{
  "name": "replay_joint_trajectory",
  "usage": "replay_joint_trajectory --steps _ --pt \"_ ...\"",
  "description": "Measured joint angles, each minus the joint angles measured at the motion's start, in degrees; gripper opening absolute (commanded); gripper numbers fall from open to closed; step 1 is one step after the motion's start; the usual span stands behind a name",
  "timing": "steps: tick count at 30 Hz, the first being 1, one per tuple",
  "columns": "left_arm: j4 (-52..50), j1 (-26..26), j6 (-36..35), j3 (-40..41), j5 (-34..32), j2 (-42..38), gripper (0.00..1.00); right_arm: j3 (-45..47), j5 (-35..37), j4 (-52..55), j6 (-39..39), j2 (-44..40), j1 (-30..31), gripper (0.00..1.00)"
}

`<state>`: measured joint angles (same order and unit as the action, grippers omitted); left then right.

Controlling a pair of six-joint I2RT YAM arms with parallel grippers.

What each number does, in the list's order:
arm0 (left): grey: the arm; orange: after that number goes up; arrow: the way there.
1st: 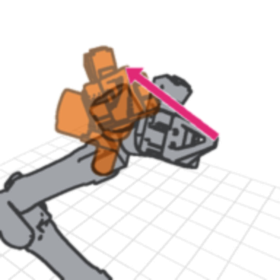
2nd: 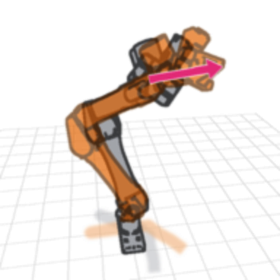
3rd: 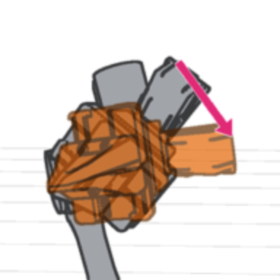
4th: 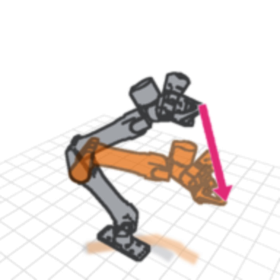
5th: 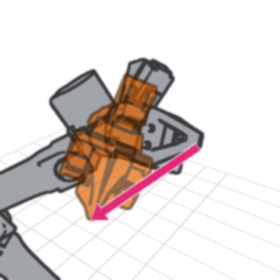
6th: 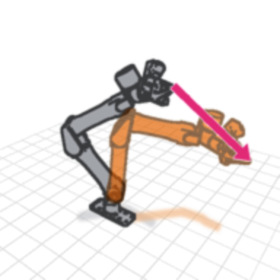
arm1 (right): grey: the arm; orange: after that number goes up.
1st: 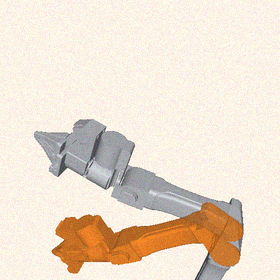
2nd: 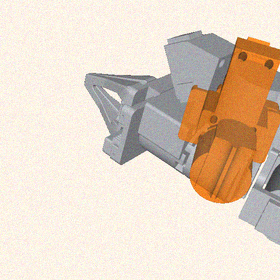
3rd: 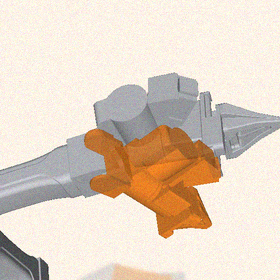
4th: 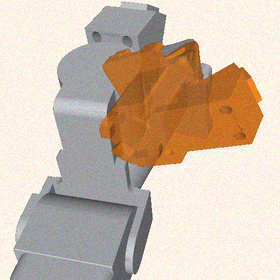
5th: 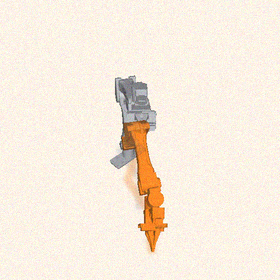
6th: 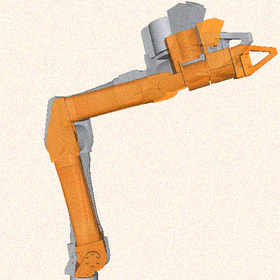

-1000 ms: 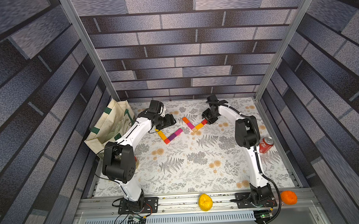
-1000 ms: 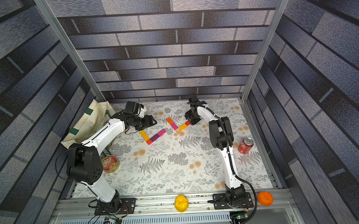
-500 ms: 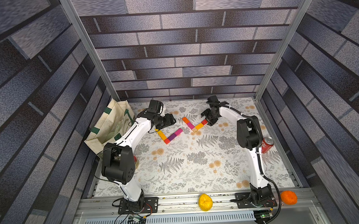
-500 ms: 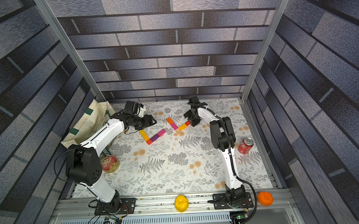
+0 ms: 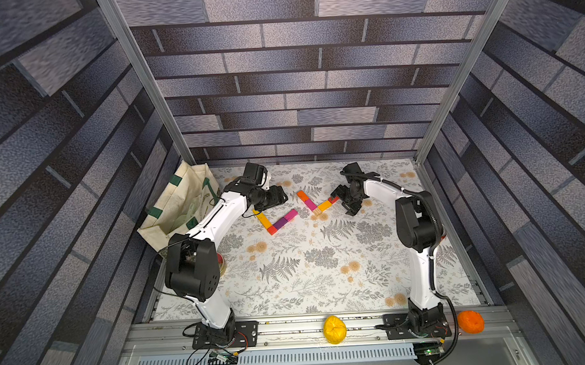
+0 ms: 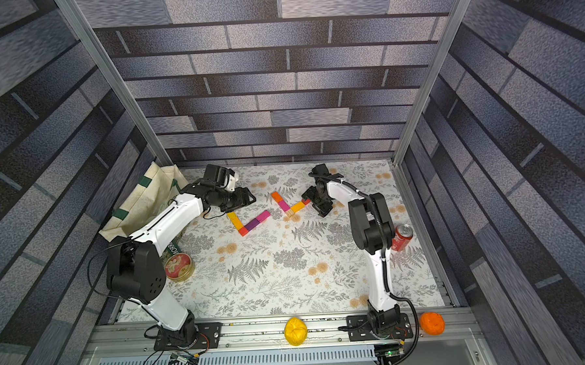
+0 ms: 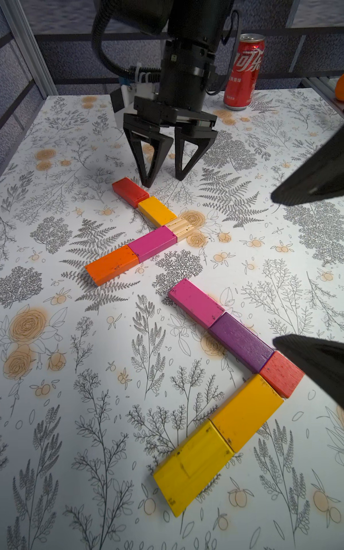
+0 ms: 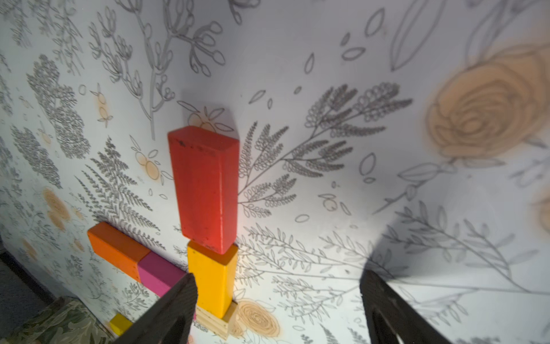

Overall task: Assemble the letter v with building blocks
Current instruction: Assemble the building block at the center of the board.

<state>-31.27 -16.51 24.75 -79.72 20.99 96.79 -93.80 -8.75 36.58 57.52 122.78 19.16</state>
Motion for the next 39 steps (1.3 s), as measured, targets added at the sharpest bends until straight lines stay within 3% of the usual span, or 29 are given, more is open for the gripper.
replay_joint_trajectory --steps 6,10,17,25,39 --pt "-1.4 -1.7 0.0 -3.1 0.0 0.0 0.71 1.2 -2.9 0.5 -5.2 -3.4 -0.9 0.88" --pt "-2.2 -2.7 0.0 -5.9 0.0 0.8 0.71 -2.7 -4.9 2.0 -10.3 -3.1 -1.8 0.87" --pt "-3.8 -3.7 0.4 -9.8 0.0 4.6 0.70 -15.3 -10.6 2.2 -18.9 4.7 -5.3 0.79" --pt "-6.1 -4.7 0.4 -14.6 -0.3 8.9 0.66 -28.7 -16.3 5.7 -26.9 17.5 -7.5 0.62" --pt "-7.6 -6.4 1.3 -16.8 -1.7 11.0 0.65 -31.3 -19.4 7.6 -31.3 20.2 -8.1 0.59"
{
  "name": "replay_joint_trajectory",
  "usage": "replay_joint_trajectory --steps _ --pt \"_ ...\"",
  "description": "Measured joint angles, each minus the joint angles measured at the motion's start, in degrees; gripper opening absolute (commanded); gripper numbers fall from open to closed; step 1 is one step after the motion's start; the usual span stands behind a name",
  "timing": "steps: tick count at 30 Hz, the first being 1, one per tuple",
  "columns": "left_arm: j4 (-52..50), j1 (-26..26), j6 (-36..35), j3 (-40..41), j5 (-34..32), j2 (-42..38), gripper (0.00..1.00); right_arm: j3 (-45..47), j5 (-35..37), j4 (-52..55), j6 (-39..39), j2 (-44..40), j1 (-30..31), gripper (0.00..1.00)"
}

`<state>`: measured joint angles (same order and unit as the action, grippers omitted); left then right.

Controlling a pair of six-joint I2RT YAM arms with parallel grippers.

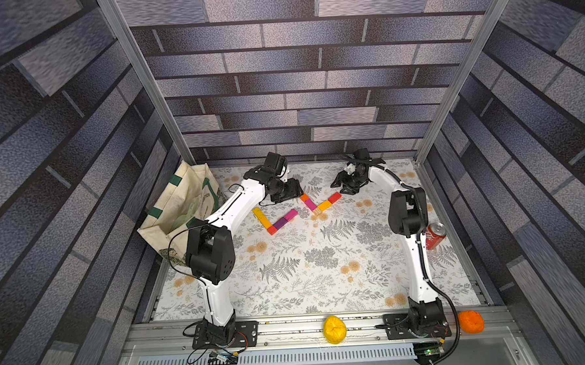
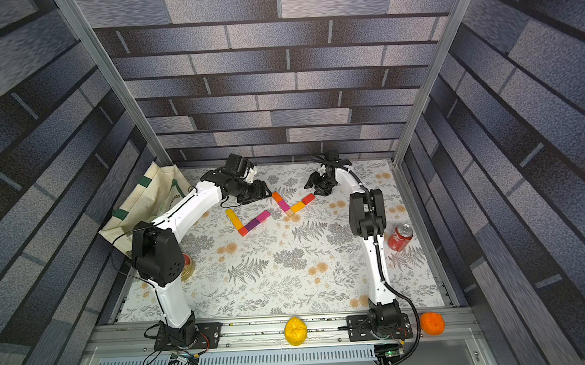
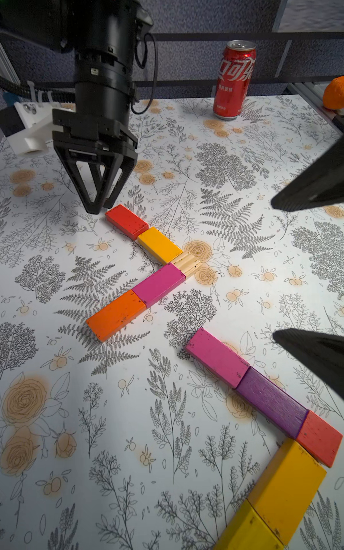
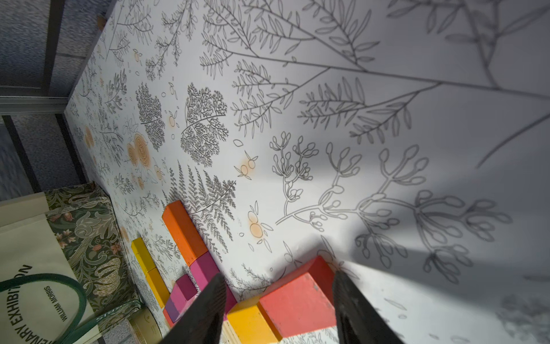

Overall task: Assemble the letter v with building blocks
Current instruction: Assemble the building block at the center of the board.

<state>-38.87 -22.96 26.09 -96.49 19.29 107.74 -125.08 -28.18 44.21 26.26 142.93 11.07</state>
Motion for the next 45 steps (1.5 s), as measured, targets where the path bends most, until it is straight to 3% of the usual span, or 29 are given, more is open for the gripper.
replay_joint_trajectory --steps 23,27,30,32,38,41,45 --pt "0.0 -0.3 0.6 0.0 0.0 0.0 0.64 -1.6 -0.2 0.6 -0.4 1.7 0.0 0.61" --pt "0.0 -0.3 1.2 0.0 0.0 0.0 0.55 -2.8 -0.2 0.6 -0.4 2.6 0.0 0.61" --pt "-0.4 -0.6 1.2 -1.7 0.0 1.1 0.43 -2.9 -0.2 0.6 -0.4 2.6 0.0 0.58" --pt "-1.2 -0.6 0.9 -5.4 0.0 3.7 0.36 -2.9 0.1 0.6 -0.5 2.6 0.0 0.53" --pt "-4.0 -1.2 -1.0 -21.6 0.1 16.1 0.32 -2.6 0.5 0.6 -0.2 2.6 -0.1 0.50" --pt "-7.7 -2.0 -2.9 -33.1 0.2 24.3 0.32 -2.6 0.5 0.6 0.2 2.6 -0.2 0.51" --pt "-15.1 -3.5 -5.1 -55.4 0.7 38.8 0.32 -2.5 0.4 0.4 0.7 2.6 -0.4 0.53"
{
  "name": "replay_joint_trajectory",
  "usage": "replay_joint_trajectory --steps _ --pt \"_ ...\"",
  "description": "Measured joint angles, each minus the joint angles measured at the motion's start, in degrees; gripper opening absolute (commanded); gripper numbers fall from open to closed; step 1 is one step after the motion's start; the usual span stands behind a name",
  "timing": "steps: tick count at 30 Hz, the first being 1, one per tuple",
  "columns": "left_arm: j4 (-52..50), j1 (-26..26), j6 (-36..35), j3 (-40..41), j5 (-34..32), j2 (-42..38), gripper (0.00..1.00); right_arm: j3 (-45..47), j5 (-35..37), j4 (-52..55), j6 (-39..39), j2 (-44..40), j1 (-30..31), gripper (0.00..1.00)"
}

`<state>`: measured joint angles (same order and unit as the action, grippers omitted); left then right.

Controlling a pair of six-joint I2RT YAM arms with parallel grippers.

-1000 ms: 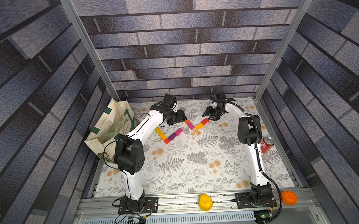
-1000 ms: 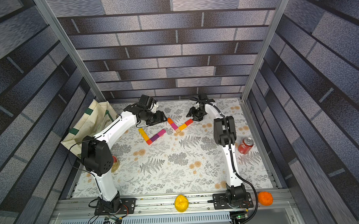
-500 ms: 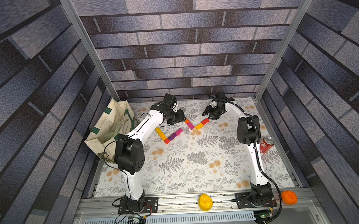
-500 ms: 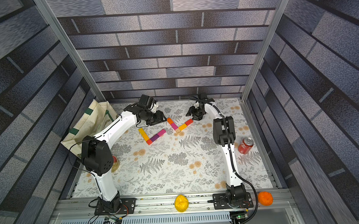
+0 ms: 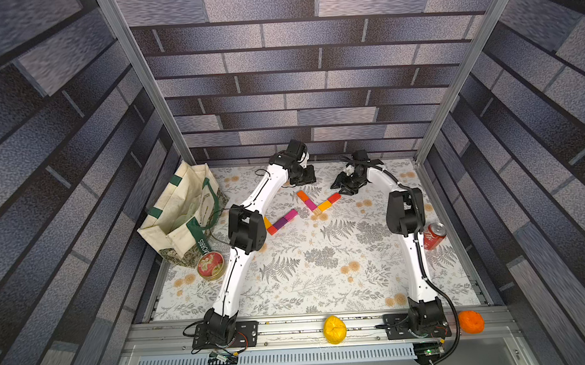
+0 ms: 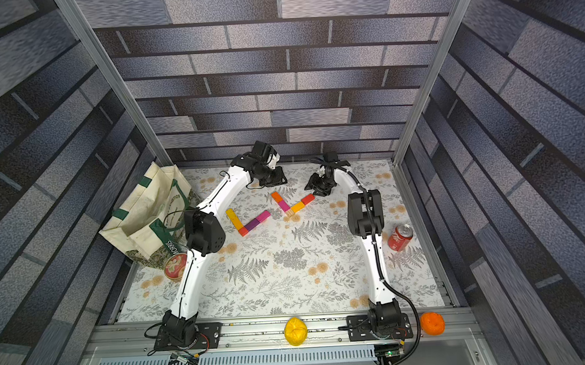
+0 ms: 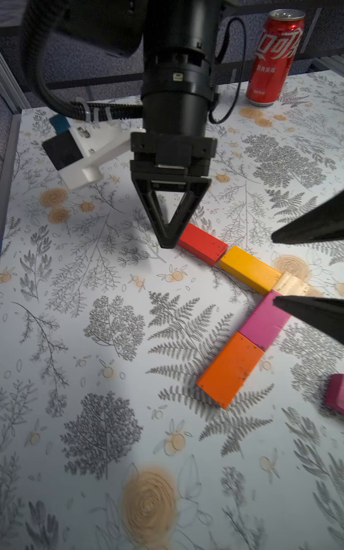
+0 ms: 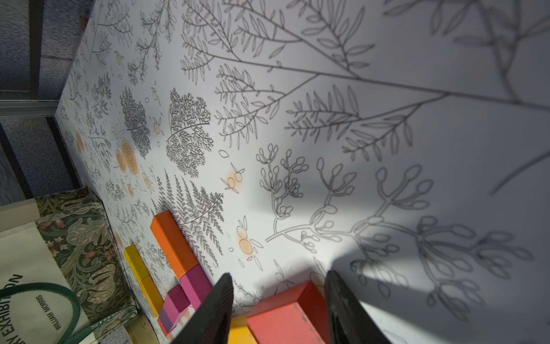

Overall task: Assemble the letter v with building blocks
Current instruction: Assemble the building block at the center of the board.

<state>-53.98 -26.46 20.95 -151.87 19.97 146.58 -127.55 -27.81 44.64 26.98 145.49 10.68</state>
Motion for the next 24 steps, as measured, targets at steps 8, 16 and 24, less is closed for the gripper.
replay_joint_trajectory --steps 8,16,24 --pt "-5.2 -1.0 -0.4 -12.1 5.8 12.1 0.31 4.0 -1.9 -3.4 1.6 -1.4 -1.0 0.46" --pt "-1.2 -1.9 -0.3 -8.1 7.0 12.2 0.30 8.9 -2.6 -6.6 2.4 -3.7 -1.6 0.43" --pt "6.0 -3.1 2.7 -8.1 7.0 13.7 0.30 13.0 -3.4 -9.7 4.0 -5.6 -1.8 0.44"
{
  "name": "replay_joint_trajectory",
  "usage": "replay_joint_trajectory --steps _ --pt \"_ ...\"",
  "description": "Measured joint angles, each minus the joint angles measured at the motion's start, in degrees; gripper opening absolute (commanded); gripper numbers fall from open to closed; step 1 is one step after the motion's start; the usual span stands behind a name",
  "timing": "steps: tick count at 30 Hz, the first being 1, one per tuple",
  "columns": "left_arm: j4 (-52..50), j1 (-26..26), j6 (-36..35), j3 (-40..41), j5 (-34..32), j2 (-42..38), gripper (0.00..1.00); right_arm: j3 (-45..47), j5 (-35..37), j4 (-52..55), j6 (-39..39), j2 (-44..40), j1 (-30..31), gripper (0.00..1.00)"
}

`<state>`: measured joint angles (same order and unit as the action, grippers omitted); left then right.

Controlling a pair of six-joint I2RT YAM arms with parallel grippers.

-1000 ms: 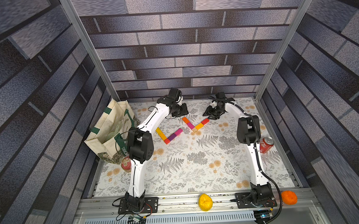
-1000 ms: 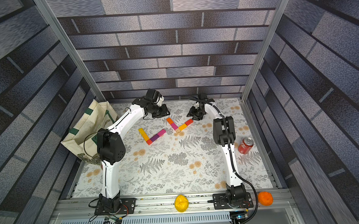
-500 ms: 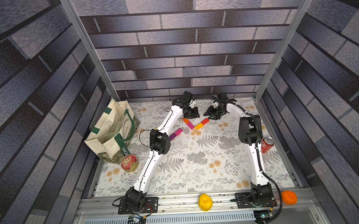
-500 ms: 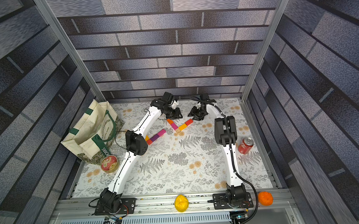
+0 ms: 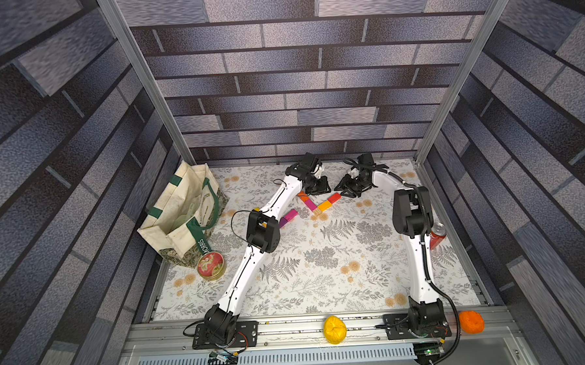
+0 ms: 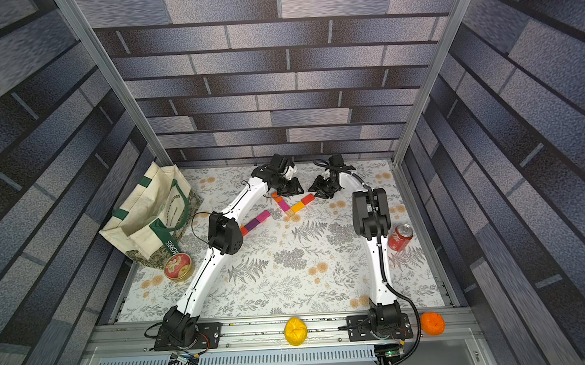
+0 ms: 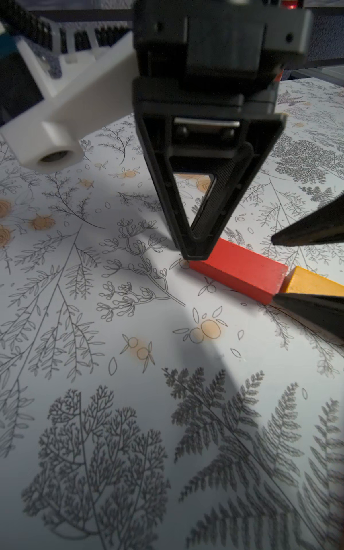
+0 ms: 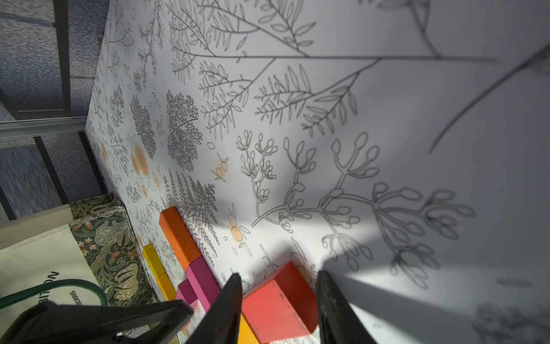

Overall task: Assemble the letter v with building blocks
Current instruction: Assemble the building block at the center of the board.

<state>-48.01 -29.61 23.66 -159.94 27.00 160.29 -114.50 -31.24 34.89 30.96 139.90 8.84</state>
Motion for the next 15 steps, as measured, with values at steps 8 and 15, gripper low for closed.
replay_joint_trajectory --steps 8,15 --pt "4.5 -0.1 4.4 0.0 0.3 4.0 0.28 4.1 -0.4 -3.1 1.4 -2.1 -0.2 0.45" --pt "6.5 -0.1 6.4 -0.1 1.3 4.7 0.27 7.3 -0.6 -4.2 2.1 -3.9 -0.5 0.45"
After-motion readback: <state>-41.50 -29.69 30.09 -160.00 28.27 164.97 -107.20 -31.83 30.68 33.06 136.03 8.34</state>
